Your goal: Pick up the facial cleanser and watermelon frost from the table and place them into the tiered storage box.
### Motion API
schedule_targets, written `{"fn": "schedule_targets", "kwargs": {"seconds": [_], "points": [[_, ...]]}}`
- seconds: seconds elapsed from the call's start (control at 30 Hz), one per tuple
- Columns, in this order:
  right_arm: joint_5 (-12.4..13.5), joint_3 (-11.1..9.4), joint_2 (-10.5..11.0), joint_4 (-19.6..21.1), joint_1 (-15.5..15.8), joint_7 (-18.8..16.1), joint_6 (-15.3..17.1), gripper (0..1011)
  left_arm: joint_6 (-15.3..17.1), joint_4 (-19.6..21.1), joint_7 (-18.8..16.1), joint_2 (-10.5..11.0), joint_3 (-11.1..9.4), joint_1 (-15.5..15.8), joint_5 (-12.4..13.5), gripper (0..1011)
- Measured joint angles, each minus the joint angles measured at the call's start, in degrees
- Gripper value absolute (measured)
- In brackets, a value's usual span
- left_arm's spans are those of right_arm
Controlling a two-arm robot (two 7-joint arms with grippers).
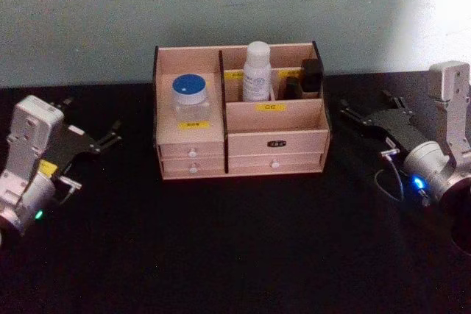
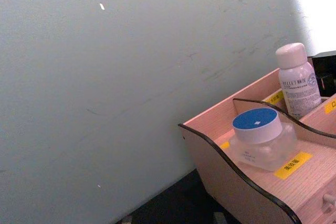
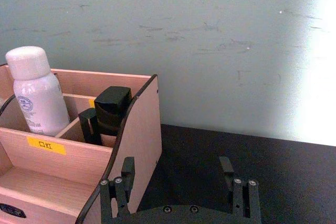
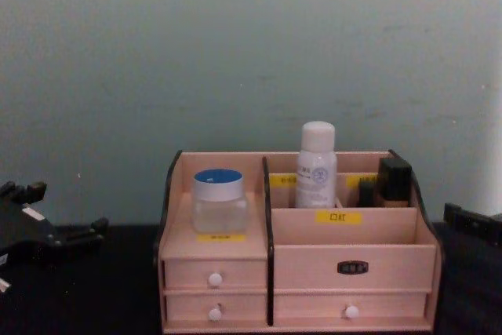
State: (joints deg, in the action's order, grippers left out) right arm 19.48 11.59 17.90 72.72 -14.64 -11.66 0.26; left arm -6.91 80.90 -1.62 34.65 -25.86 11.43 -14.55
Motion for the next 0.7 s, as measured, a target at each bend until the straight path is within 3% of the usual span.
{"fn": "schedule_targets", "kwargs": {"seconds": [0.7], "points": [[0.0,0.0,0.0,0.0,0.0,0.0,0.0,1002,0.0,0.0,0.0,0.0,0.0,0.0,0.0,1001]]}}
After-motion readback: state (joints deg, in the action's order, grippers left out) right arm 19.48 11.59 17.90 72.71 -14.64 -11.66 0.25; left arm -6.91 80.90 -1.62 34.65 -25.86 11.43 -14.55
